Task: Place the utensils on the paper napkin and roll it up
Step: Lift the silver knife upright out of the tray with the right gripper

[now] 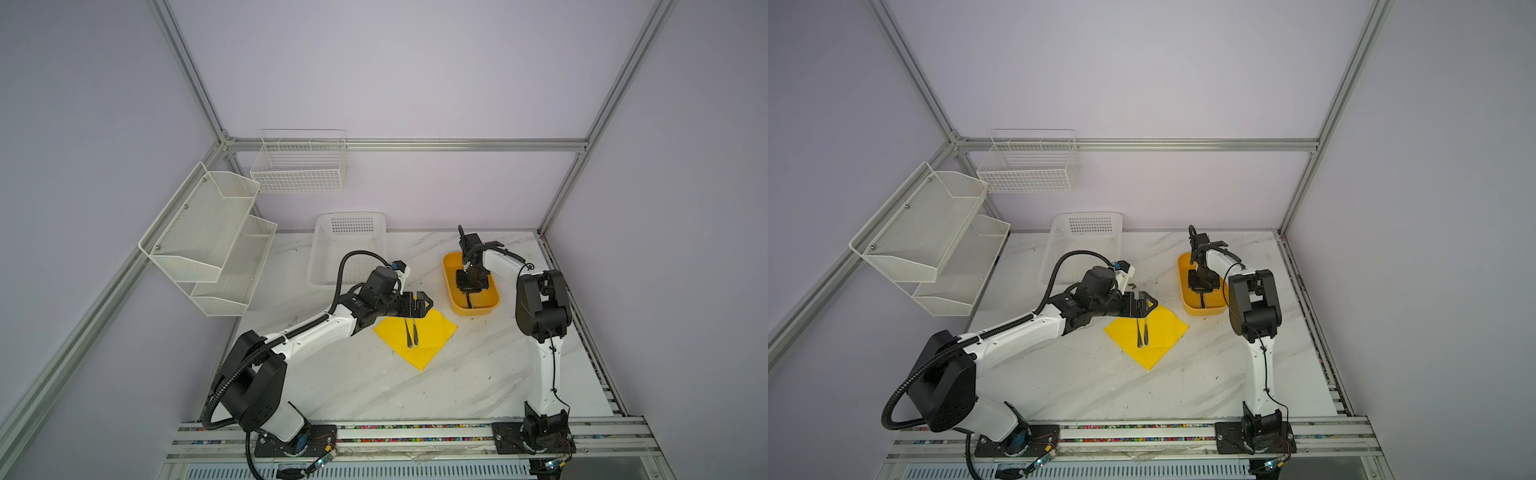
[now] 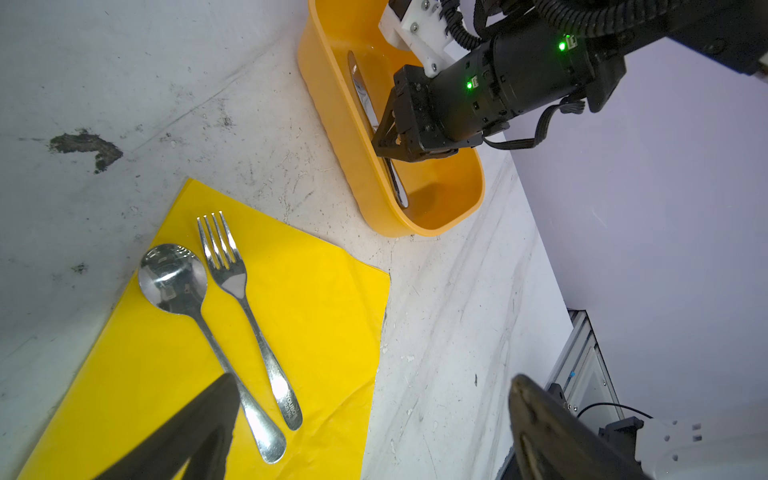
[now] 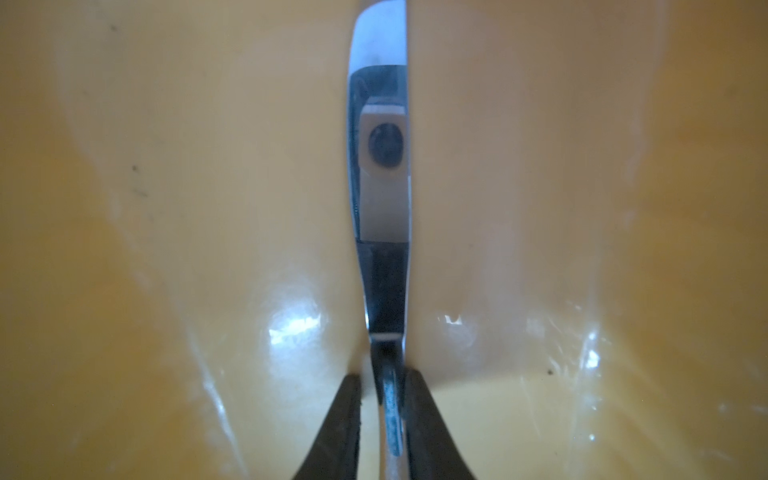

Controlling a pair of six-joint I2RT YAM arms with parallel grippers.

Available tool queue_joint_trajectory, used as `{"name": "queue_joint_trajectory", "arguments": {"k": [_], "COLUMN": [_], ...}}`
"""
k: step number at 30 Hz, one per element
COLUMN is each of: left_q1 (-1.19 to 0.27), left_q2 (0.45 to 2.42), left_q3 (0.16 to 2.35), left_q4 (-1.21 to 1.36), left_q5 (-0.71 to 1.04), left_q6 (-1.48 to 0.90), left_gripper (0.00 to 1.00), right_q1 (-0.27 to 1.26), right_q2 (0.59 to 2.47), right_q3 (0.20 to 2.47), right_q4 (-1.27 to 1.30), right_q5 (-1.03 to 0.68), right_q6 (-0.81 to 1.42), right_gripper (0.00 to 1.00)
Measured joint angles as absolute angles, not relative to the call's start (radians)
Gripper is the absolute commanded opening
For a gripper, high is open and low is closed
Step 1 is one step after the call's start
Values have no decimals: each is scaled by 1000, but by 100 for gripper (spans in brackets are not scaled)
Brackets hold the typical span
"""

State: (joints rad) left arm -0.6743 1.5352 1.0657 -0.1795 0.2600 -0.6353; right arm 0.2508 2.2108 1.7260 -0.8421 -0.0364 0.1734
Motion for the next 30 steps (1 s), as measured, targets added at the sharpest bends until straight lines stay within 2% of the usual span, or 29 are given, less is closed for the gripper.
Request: {"name": "queue_joint_trajectory", "arguments": {"k": [5, 8, 18, 30], "left_q1": [-670, -667, -662, -662], "left_q2": [1535, 1535, 1535, 1536], "left_q3": [1066, 1066, 1066, 1066], "left_q4": [-180, -179, -180, -181], "left_q5": [269, 278, 319, 333], "left_q6": [-635, -635, -631, -622], "left_gripper": [100, 100, 100, 100], "right_q1": [246, 241, 216, 236], "right_q2": [2210, 2207, 2208, 2202], "right_q3": [1726, 1724, 1723, 1699], "right_q4": [-849, -849, -856, -849], "right_q5": [-42, -47, -75, -33], "right_q6": [167, 155, 112, 99], "right_gripper": [20, 15, 16, 20]}}
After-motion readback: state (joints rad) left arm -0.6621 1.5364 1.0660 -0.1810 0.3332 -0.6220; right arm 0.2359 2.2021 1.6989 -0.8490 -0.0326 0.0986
